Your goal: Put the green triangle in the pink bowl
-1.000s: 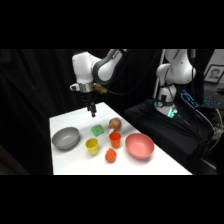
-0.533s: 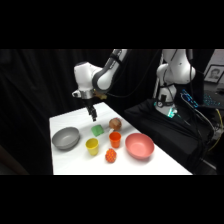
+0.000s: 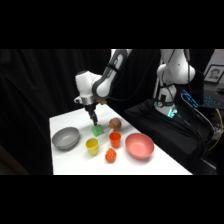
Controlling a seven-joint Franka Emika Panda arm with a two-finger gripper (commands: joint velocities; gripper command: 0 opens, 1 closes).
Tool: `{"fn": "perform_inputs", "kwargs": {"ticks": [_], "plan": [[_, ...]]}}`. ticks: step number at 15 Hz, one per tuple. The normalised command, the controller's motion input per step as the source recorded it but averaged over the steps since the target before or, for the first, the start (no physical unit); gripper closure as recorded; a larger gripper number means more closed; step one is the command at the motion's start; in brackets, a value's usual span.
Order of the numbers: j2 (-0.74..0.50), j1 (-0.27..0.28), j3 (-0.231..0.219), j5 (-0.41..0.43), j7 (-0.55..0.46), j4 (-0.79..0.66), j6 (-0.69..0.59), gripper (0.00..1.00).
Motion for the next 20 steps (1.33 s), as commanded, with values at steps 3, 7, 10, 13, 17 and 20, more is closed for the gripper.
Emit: {"fn": "perform_inputs", "kwargs": {"ticks": [3,7,10,13,17,20], "plan": [[0.13,-0.134,0.134,0.182,-0.22,0.08,0.16,0.00],[0.14,-0.120,0.109,0.155,-0.21,0.09,0.16,0.00],[0.15,-0.112,0.107,0.142,-0.20,0.10,0.16,0.00],[0.13,-0.101,0.104,0.135,-0.18,0.09,0.16,0.00],[0.11,-0.119,0.109,0.142,-0.18,0.07,0.15,0.00],[0.06,-0.103,0.084,0.123,-0.16,0.03,0.16,0.26]]}}
